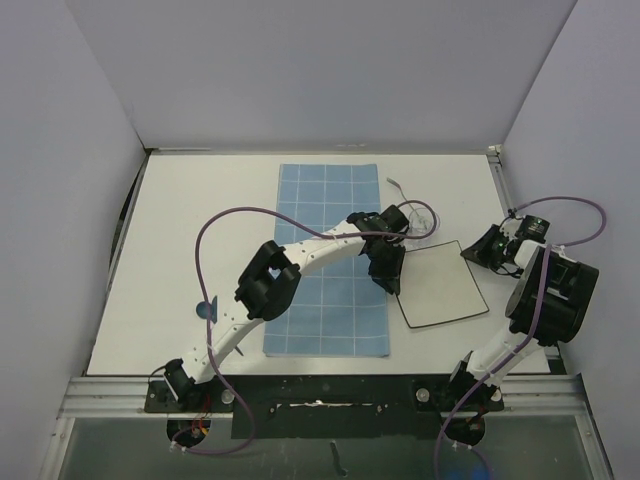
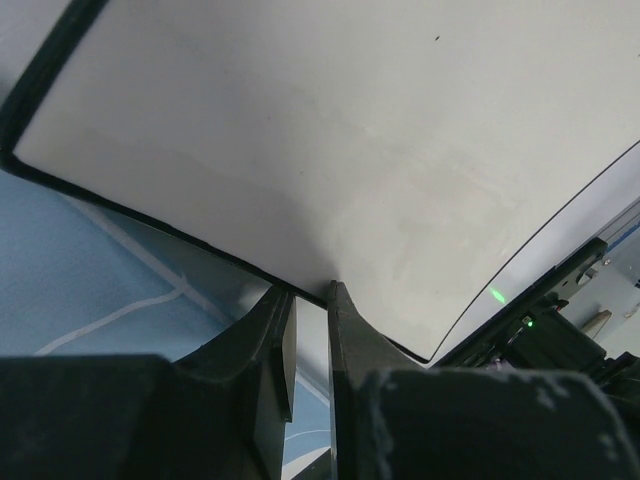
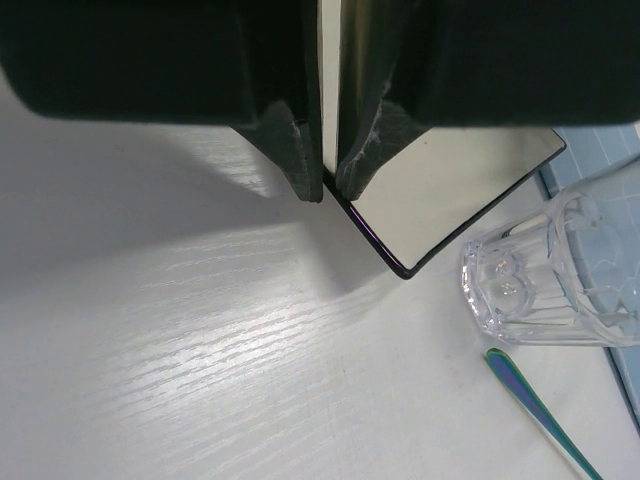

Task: Set the dinner table for one person
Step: Pick up the plate at the center of the board.

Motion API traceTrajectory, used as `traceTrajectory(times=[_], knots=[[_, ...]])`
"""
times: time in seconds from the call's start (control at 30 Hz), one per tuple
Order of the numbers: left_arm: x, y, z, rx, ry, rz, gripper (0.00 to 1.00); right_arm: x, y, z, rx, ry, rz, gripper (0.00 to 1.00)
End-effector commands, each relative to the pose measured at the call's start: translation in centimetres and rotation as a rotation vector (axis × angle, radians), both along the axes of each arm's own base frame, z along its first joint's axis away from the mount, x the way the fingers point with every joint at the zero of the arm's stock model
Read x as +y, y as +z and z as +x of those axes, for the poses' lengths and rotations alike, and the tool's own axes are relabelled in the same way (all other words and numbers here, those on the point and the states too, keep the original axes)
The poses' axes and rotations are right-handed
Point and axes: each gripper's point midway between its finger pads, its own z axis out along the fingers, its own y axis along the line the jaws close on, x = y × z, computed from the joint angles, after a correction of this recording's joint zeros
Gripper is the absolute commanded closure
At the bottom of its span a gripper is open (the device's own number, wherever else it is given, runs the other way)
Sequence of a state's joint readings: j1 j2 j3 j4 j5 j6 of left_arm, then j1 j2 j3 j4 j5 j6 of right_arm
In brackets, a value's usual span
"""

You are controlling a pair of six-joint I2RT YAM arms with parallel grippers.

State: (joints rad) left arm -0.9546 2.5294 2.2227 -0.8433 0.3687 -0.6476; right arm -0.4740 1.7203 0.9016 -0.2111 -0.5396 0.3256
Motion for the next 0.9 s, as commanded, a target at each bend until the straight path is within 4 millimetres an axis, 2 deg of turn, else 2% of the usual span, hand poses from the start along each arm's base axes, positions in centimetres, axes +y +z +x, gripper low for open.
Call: traceTrajectory(times=[0.0, 0.07, 0.1, 0.13, 0.17, 0.23, 0.4, 0.5, 0.67, 0.87], knots=[[-3.6, -1.4, 3.3, -0.210, -0.018, -0.096, 1.00, 8.4, -0.5, -5.4, 0.236, 0.106, 0.312, 1.00], [-3.7, -1.1, 3.4, -0.216, -0.021, -0.102, 1.00, 8.5, -0.3, -5.4, 0.235, 0.111, 0.319, 0.99], [-3.6, -1.1, 3.5, -0.214, -0.021, -0.102, 1.00, 8.6, -0.2, -5.4, 0.230, 0.114, 0.321, 0.91], [-3.6, -1.1, 3.5, -0.213, -0.021, -0.102, 1.00, 8.6, -0.1, -5.3, 0.226, 0.116, 0.316, 0.77], [-3.5, -1.2, 3.6, -0.211, -0.019, -0.102, 1.00, 8.5, -0.1, -5.3, 0.226, 0.115, 0.311, 0.67], [-3.3, -1.3, 3.6, -0.206, -0.014, -0.102, 1.00, 8.4, -0.2, -5.3, 0.232, 0.112, 0.311, 0.58], [-3.0, -0.7, 4.1, -0.207, 0.007, -0.125, 1.00, 9.3, -1.0, -6.1, 0.252, 0.116, 0.367, 0.57], [-2.3, -0.6, 4.8, -0.197, 0.032, -0.135, 1.00, 9.5, -1.7, -7.3, 0.275, 0.106, 0.363, 0.57], [-1.1, -0.3, 5.9, -0.188, 0.060, -0.161, 1.00, 8.6, -2.0, -9.8, 0.313, 0.047, 0.298, 0.56], [-0.6, 0.3, 6.4, -0.189, 0.066, -0.183, 1.00, 7.1, -0.8, -11.6, 0.299, -0.038, 0.242, 0.56]])
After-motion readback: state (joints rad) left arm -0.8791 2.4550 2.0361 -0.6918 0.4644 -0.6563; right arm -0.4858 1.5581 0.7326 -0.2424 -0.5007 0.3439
